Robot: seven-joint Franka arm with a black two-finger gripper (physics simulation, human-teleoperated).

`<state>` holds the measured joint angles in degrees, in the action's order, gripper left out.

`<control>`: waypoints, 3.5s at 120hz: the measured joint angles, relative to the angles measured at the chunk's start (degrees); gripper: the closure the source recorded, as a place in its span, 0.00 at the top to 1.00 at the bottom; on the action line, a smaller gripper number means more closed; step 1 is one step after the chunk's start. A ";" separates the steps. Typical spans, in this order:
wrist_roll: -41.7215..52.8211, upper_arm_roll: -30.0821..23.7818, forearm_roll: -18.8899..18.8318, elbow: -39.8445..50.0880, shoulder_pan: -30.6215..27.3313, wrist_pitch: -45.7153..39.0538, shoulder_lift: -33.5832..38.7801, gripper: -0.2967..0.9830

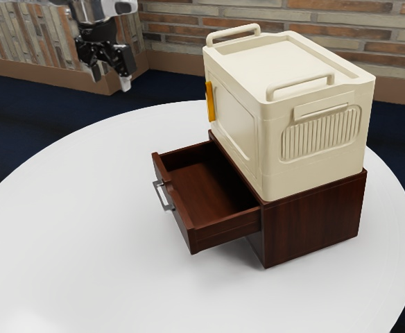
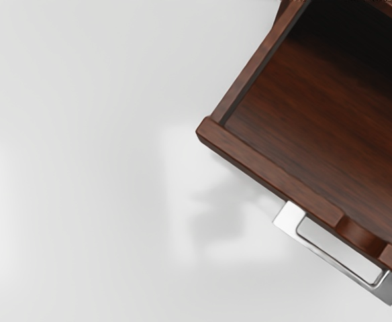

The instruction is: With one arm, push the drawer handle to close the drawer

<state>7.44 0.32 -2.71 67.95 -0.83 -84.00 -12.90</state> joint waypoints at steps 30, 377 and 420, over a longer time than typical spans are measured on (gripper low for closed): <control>0.25 0.12 1.37 17.45 0.28 -0.93 13.87 0.77; 37.00 -2.55 11.72 37.06 3.91 -38.01 5.85 0.15; 25.19 1.36 0.20 21.30 2.49 -7.99 10.93 0.56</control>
<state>32.63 1.69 -2.52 89.26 1.66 -91.99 -1.97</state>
